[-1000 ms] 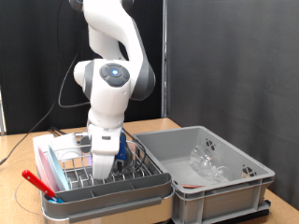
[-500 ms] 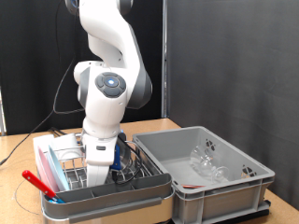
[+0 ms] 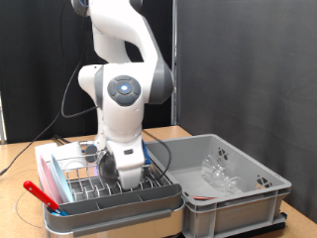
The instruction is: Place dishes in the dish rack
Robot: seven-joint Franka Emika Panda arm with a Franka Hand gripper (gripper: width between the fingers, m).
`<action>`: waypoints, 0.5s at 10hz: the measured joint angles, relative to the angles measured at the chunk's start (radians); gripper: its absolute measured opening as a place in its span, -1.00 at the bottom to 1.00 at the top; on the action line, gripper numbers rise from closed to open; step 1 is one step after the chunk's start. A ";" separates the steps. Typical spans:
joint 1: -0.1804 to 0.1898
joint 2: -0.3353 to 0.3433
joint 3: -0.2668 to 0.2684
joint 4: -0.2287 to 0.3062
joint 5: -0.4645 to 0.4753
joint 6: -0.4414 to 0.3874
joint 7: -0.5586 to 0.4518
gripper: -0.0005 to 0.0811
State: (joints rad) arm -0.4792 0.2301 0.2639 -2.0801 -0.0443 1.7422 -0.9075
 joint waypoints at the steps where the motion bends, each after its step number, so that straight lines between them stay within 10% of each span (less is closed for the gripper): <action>1: 0.001 -0.016 0.017 -0.007 0.019 -0.058 -0.029 0.98; 5: 0.006 -0.103 0.058 -0.114 0.031 -0.100 -0.039 0.98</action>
State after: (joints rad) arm -0.4728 0.1269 0.3219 -2.1944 -0.0130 1.6421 -0.9465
